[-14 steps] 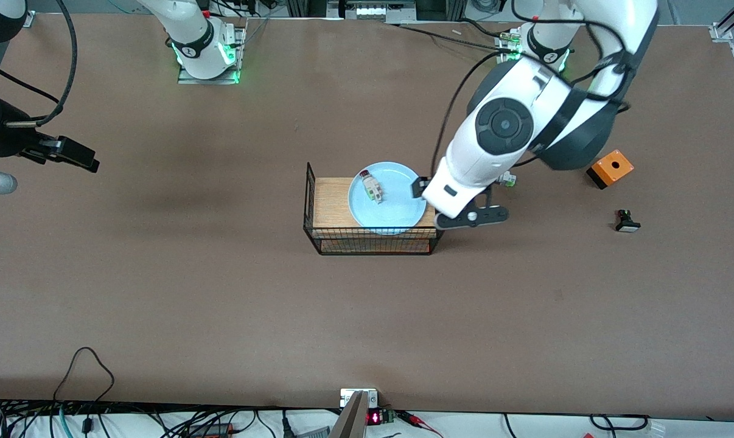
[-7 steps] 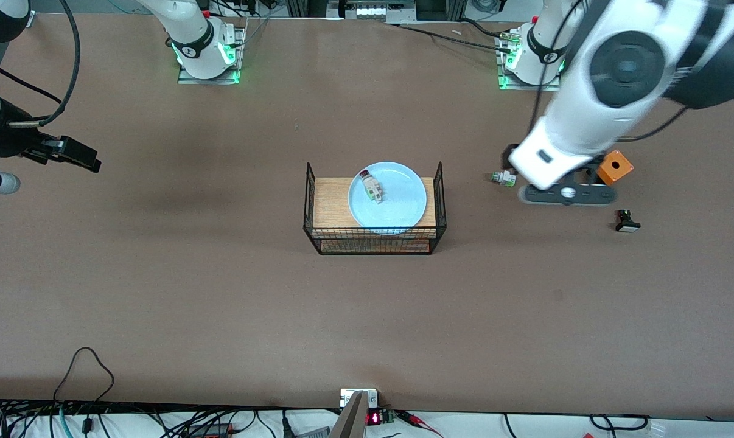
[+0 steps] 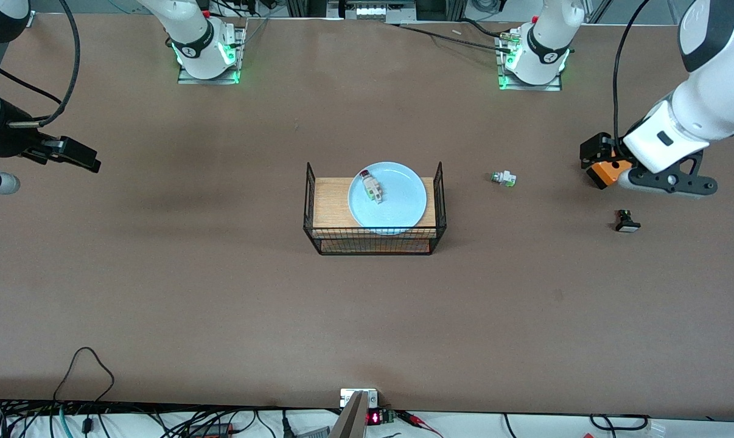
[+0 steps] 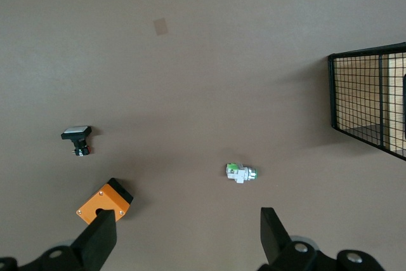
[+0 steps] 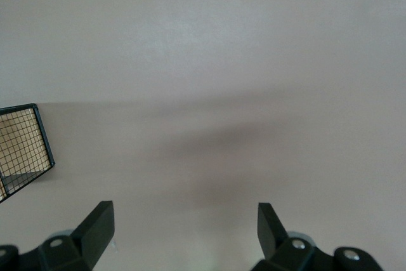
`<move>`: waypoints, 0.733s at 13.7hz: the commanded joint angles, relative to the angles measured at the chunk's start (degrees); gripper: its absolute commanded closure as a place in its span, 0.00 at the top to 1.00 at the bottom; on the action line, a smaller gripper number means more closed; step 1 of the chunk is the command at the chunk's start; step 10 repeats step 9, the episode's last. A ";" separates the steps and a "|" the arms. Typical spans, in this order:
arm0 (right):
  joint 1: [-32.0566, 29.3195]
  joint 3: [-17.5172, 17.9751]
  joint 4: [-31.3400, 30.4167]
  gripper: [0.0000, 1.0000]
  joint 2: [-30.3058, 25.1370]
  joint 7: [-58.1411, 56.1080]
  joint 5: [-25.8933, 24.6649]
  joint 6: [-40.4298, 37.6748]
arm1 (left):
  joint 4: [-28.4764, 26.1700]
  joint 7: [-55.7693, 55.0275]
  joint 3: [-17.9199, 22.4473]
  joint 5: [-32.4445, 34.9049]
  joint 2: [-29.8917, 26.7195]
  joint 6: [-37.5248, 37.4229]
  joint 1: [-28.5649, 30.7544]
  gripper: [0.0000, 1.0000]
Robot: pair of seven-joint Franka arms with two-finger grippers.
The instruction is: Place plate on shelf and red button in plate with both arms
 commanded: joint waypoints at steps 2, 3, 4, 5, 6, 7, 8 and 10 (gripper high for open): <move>-0.11 0.37 1.47 1.00 0.69 0.64 -0.63 -0.25 | -3.51 -0.93 1.48 -0.86 -2.37 1.62 -0.47 1.00; -0.20 0.37 1.47 1.00 0.69 0.64 -0.72 -0.25 | -3.51 -0.58 2.18 -0.86 -2.63 1.62 -0.56 1.00; -0.20 0.37 1.47 1.00 0.69 0.64 -0.72 -0.34 | -3.69 -0.58 2.19 -0.86 -2.63 1.53 -0.82 1.00; -0.20 0.37 1.47 1.00 0.69 0.64 -0.80 -0.25 | -3.69 -0.41 2.19 -0.86 -2.55 1.62 -1.08 1.00; -0.11 0.37 1.47 1.00 0.69 0.64 -0.98 -0.34 | -3.60 -0.49 2.28 -0.86 -2.55 1.70 -1.35 1.00; -0.20 0.37 1.47 1.00 0.69 0.64 -0.89 -0.34 | -3.60 -0.49 2.28 -0.86 -2.63 1.70 -1.52 1.00; -0.11 0.37 1.47 1.00 0.69 0.73 -0.89 -0.34 | -3.60 -0.14 2.28 -0.86 -2.63 1.70 -1.70 1.00; -0.11 0.37 1.47 1.00 0.69 0.82 -0.81 -0.34 | -3.51 0.29 2.28 -0.86 -2.63 1.70 -1.70 1.00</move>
